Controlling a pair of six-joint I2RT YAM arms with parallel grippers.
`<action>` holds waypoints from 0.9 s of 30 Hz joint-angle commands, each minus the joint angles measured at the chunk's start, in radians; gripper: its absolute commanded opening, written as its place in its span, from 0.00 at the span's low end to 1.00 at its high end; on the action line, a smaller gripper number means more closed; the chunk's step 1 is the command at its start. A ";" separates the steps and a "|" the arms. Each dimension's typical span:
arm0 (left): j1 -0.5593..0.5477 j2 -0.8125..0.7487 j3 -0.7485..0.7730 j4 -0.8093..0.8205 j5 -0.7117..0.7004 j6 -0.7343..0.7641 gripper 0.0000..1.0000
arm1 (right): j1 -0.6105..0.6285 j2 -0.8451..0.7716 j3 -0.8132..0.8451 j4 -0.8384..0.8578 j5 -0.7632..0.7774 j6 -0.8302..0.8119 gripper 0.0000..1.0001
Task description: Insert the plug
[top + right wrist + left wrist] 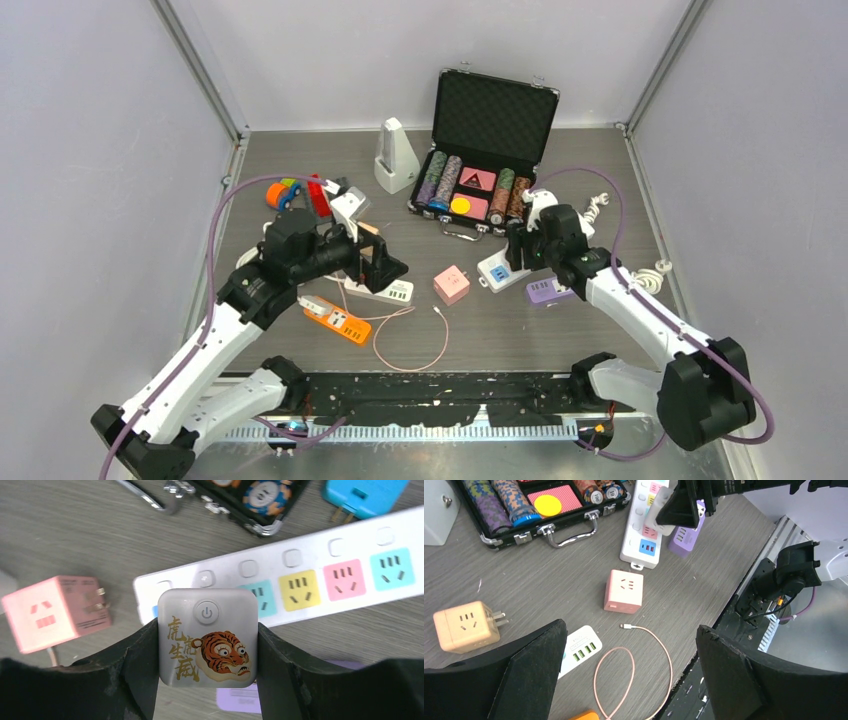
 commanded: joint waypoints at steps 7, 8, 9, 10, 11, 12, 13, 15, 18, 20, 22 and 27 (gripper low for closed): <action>-0.005 0.004 0.007 -0.005 -0.013 -0.015 0.99 | -0.127 0.000 -0.059 0.224 -0.061 -0.073 0.05; -0.004 0.002 0.007 -0.007 -0.016 -0.015 0.99 | -0.128 0.011 -0.052 0.222 -0.075 -0.093 0.05; -0.004 0.001 0.009 -0.009 -0.016 -0.015 1.00 | -0.128 0.016 -0.040 0.210 -0.097 -0.102 0.05; -0.005 -0.004 0.008 -0.010 -0.017 -0.014 1.00 | -0.129 0.023 -0.034 0.203 -0.108 -0.115 0.05; -0.004 -0.006 0.006 -0.010 -0.018 -0.013 0.99 | -0.130 0.026 -0.024 0.188 -0.133 -0.122 0.05; -0.004 -0.011 0.004 -0.011 -0.020 -0.013 1.00 | -0.132 0.027 -0.020 0.174 -0.150 -0.138 0.05; -0.005 -0.016 0.001 -0.010 -0.022 -0.013 0.99 | -0.135 0.029 -0.015 0.169 -0.184 -0.143 0.05; -0.005 -0.022 -0.002 -0.008 -0.026 -0.013 1.00 | -0.139 0.038 -0.004 0.144 -0.217 -0.163 0.05; -0.005 -0.027 -0.006 -0.008 -0.032 -0.012 1.00 | -0.147 0.060 0.011 0.110 -0.273 -0.182 0.05; -0.005 -0.027 -0.008 -0.008 -0.029 -0.012 1.00 | -0.147 0.076 0.013 0.107 -0.286 -0.184 0.06; -0.004 -0.025 -0.009 -0.011 -0.025 -0.012 1.00 | -0.149 0.096 0.020 0.089 -0.271 -0.191 0.05; -0.005 -0.019 -0.010 -0.011 -0.026 -0.010 1.00 | -0.149 0.108 0.024 0.056 -0.230 -0.209 0.05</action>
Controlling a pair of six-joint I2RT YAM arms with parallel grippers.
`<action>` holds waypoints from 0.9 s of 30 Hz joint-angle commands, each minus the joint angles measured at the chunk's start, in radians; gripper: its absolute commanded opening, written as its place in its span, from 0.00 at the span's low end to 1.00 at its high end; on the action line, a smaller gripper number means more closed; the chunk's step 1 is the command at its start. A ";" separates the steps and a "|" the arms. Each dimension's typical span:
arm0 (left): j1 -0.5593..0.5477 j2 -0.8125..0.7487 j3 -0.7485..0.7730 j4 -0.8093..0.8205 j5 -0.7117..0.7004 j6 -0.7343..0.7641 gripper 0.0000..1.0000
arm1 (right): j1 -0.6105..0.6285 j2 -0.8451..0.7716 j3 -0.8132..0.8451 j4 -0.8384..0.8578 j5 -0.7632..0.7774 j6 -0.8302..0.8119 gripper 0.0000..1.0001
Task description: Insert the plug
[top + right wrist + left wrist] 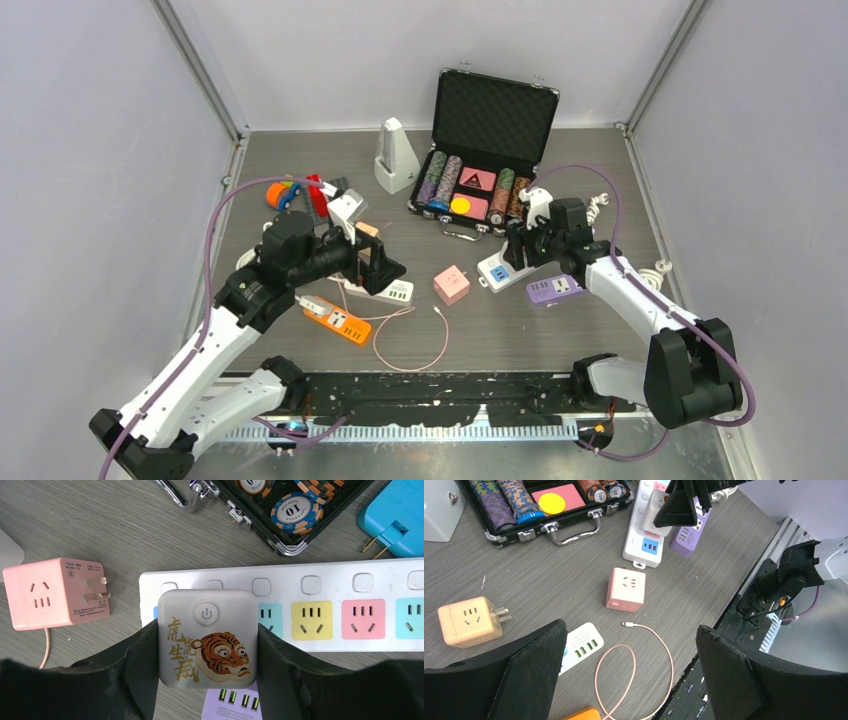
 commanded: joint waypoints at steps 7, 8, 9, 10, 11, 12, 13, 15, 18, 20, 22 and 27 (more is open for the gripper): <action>-0.005 0.004 0.003 0.006 -0.007 -0.006 1.00 | -0.006 0.017 0.050 -0.070 0.062 -0.066 0.05; -0.005 0.006 0.004 0.005 -0.008 -0.006 1.00 | -0.006 0.021 0.051 -0.072 0.064 -0.069 0.05; -0.005 0.007 0.004 0.005 -0.009 -0.006 1.00 | -0.006 0.030 0.051 -0.074 0.068 -0.069 0.05; -0.005 0.006 0.006 0.005 -0.009 -0.006 1.00 | -0.005 0.035 0.052 -0.075 0.072 -0.069 0.05; -0.004 0.007 0.004 0.005 -0.008 -0.006 1.00 | -0.005 0.042 0.052 -0.074 0.068 -0.070 0.05; -0.005 0.007 0.005 0.004 -0.008 -0.006 1.00 | -0.005 0.046 0.053 -0.075 0.056 -0.072 0.05; -0.005 0.005 0.004 0.004 -0.009 -0.005 1.00 | -0.005 0.054 0.052 -0.075 0.051 -0.072 0.05; -0.005 0.003 0.003 0.001 -0.010 -0.004 1.00 | -0.005 0.067 0.049 -0.078 0.050 -0.075 0.05; -0.004 -0.001 0.004 -0.001 -0.013 -0.002 1.00 | -0.005 0.072 0.041 -0.088 0.057 -0.081 0.05; -0.005 -0.008 0.003 -0.002 -0.014 -0.001 1.00 | -0.006 0.069 0.037 -0.100 0.078 -0.087 0.06; -0.005 -0.012 0.001 -0.001 -0.014 -0.001 1.00 | -0.006 0.063 0.038 -0.114 0.113 -0.091 0.08; -0.005 -0.018 0.004 0.000 -0.014 -0.001 1.00 | -0.004 0.017 0.039 -0.095 0.103 -0.045 0.38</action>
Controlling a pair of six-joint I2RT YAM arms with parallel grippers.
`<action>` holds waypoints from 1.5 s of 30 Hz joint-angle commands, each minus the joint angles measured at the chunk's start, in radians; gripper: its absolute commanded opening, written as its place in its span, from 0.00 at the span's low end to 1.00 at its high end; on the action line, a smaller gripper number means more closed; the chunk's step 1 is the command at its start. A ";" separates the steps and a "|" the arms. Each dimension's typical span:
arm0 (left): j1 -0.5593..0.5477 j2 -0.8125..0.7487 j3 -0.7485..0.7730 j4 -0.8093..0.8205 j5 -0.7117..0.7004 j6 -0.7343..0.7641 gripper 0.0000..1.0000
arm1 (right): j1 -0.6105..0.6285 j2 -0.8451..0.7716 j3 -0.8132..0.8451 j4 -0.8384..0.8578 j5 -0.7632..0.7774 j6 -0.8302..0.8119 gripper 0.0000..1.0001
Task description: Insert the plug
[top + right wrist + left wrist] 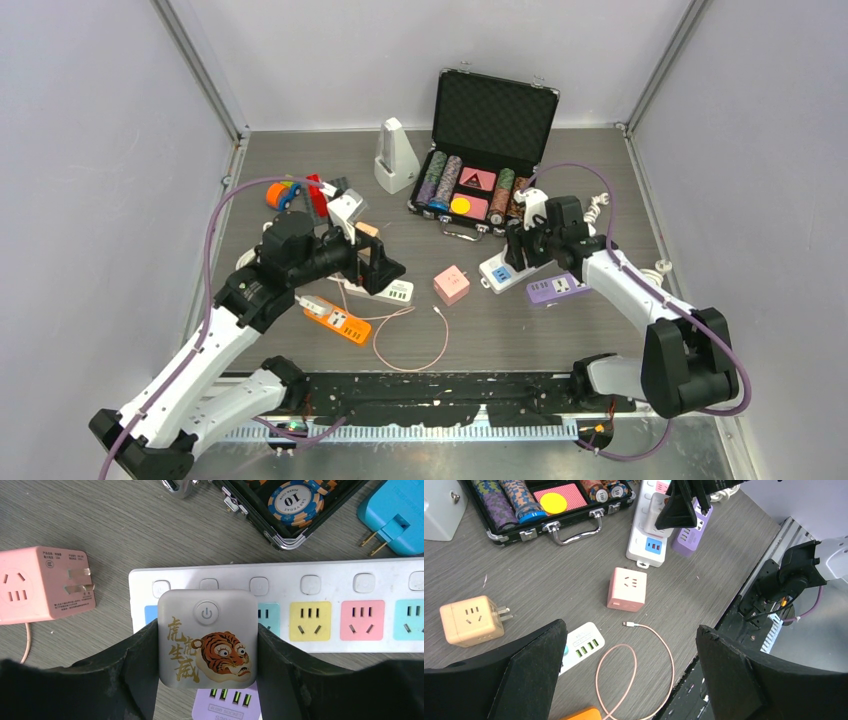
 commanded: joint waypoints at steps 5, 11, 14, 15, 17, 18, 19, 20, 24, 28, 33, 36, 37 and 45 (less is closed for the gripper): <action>-0.005 -0.022 -0.001 0.008 -0.011 0.001 1.00 | -0.007 -0.086 0.070 -0.066 -0.003 0.014 0.77; -0.005 -0.018 0.001 0.009 -0.013 0.003 1.00 | -0.007 -0.065 0.171 -0.162 -0.042 0.008 0.95; -0.005 -0.015 0.001 0.007 -0.019 0.004 1.00 | -0.006 -0.074 0.192 -0.184 -0.050 0.009 0.95; -0.005 -0.015 0.001 0.006 -0.022 0.004 1.00 | -0.008 -0.073 0.206 -0.202 -0.047 0.005 0.95; -0.004 -0.015 0.001 0.007 -0.025 0.005 1.00 | -0.008 -0.056 0.240 -0.245 -0.025 -0.002 0.95; -0.004 -0.014 0.001 0.007 -0.025 0.006 1.00 | -0.008 -0.036 0.266 -0.264 -0.021 -0.008 0.95; -0.004 -0.014 0.001 0.007 -0.027 0.006 1.00 | -0.005 -0.024 0.280 -0.302 -0.014 -0.026 0.95; -0.004 -0.013 0.000 0.007 -0.029 0.006 1.00 | -0.005 0.001 0.307 -0.321 -0.012 -0.037 0.95; -0.005 -0.012 0.000 0.004 -0.032 0.006 1.00 | 0.011 0.069 0.378 -0.414 0.015 -0.111 0.98; -0.005 -0.007 0.002 0.004 -0.031 0.007 1.00 | 0.023 0.142 0.458 -0.499 0.026 -0.149 0.96; -0.004 -0.012 0.000 0.002 -0.037 0.007 1.00 | 0.046 0.216 0.523 -0.599 0.039 -0.178 0.91; -0.004 -0.013 -0.002 0.002 -0.037 0.007 1.00 | 0.059 0.239 0.540 -0.618 0.030 -0.192 0.91; -0.005 -0.013 -0.002 0.001 -0.037 0.007 1.00 | 0.061 0.254 0.544 -0.629 0.030 -0.195 0.91; -0.005 -0.021 -0.002 -0.002 -0.039 0.009 1.00 | 0.076 0.312 0.543 -0.659 0.060 -0.200 0.92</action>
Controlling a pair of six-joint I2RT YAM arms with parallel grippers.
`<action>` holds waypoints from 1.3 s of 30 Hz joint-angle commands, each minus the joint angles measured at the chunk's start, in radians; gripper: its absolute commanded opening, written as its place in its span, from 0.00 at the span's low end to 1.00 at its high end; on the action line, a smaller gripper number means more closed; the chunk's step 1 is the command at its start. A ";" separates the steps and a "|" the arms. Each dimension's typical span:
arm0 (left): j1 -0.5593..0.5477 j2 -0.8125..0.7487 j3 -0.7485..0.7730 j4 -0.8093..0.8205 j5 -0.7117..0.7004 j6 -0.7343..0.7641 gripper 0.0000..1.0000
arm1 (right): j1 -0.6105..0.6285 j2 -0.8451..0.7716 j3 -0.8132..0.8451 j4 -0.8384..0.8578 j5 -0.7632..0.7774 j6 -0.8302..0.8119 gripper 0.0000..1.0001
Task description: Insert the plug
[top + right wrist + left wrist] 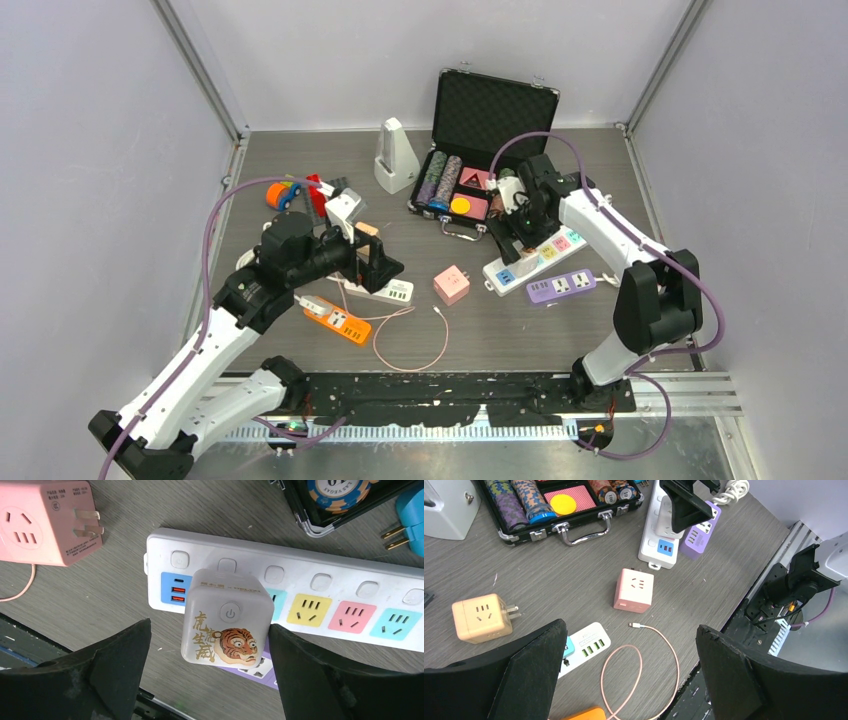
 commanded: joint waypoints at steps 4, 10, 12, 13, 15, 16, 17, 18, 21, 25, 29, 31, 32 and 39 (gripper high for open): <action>-0.004 -0.017 -0.001 -0.003 -0.007 0.005 1.00 | 0.007 0.002 -0.007 -0.022 0.026 -0.015 0.89; -0.005 -0.022 0.000 -0.006 -0.007 0.006 1.00 | 0.007 -0.010 -0.083 0.039 0.011 -0.007 0.72; -0.004 -0.025 0.000 -0.006 -0.007 0.007 1.00 | 0.007 -0.033 -0.125 0.063 0.008 -0.006 0.71; -0.005 -0.024 0.000 -0.006 -0.007 0.006 1.00 | 0.007 -0.040 -0.147 0.071 0.008 -0.005 0.70; -0.005 -0.022 0.002 -0.005 -0.004 0.007 1.00 | 0.006 -0.055 -0.174 0.091 0.011 0.000 0.68; -0.005 -0.020 0.004 -0.005 -0.001 0.006 1.00 | 0.005 -0.062 -0.182 0.105 0.009 0.000 0.65; -0.004 -0.018 0.003 -0.005 -0.001 0.006 1.00 | 0.005 -0.067 -0.197 0.113 0.012 0.003 0.61; -0.004 -0.016 0.004 -0.005 0.000 0.005 1.00 | 0.005 -0.075 -0.204 0.135 0.015 0.007 0.53; -0.004 -0.016 0.002 -0.004 0.003 0.004 1.00 | -0.005 -0.093 -0.236 0.183 0.002 0.043 0.32; -0.005 -0.017 0.003 -0.005 0.002 0.003 1.00 | -0.006 -0.114 -0.278 0.285 -0.035 0.121 0.08; -0.005 -0.017 0.003 -0.003 0.001 0.003 1.00 | -0.005 -0.120 -0.313 0.357 -0.058 0.219 0.06; -0.005 -0.016 0.003 -0.003 0.001 0.004 0.99 | 0.000 -0.117 -0.328 0.391 -0.055 0.268 0.06; -0.005 -0.015 0.002 -0.001 0.001 0.003 1.00 | 0.003 -0.117 -0.343 0.402 -0.063 0.295 0.06; -0.005 -0.010 0.004 -0.005 -0.007 0.003 1.00 | 0.072 -0.154 -0.447 0.555 -0.012 0.435 0.06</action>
